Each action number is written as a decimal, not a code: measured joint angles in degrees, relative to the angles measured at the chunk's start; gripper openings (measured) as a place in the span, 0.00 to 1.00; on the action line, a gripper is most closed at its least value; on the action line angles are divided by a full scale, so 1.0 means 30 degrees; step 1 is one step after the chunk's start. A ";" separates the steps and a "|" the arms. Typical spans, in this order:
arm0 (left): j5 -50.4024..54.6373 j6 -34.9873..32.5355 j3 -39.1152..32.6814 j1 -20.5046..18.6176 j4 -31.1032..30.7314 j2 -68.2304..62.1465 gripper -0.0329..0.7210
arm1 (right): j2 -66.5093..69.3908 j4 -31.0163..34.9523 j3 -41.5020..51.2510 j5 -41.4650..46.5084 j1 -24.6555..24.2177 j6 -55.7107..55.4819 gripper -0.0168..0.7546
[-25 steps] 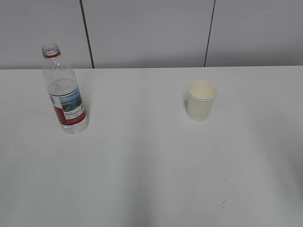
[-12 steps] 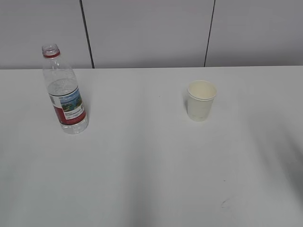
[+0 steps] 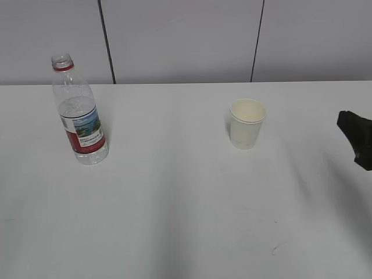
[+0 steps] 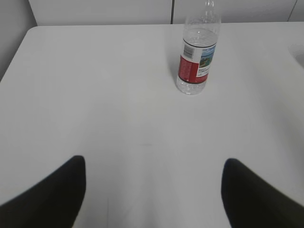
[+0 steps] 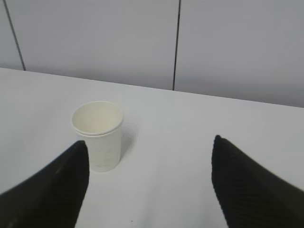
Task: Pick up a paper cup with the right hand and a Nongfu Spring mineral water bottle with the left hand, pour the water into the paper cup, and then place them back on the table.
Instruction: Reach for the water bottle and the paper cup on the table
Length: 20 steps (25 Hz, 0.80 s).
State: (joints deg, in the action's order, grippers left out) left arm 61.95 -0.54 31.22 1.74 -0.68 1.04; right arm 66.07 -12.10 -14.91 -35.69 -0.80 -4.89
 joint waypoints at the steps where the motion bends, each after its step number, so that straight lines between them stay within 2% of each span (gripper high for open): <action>1: 0.0000 0.0000 0.0000 0.0000 0.0000 0.0000 0.74 | 0.0561 -0.0308 0.0000 -0.0635 0.0000 -0.0208 0.79; 10: 0.0000 0.0000 0.0000 0.0000 0.0000 0.0000 0.74 | 0.5161 -0.3047 0.0000 -0.6313 0.0000 -0.0406 0.80; 20: 0.0000 0.0000 0.0000 0.0000 0.0000 0.0000 0.74 | 0.8474 -0.4221 -0.0966 -0.7181 0.0000 -0.0243 0.87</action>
State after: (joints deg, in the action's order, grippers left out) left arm 61.95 -0.54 31.22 1.74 -0.68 1.04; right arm 91.49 -24.76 -17.81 -57.23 -0.80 -5.62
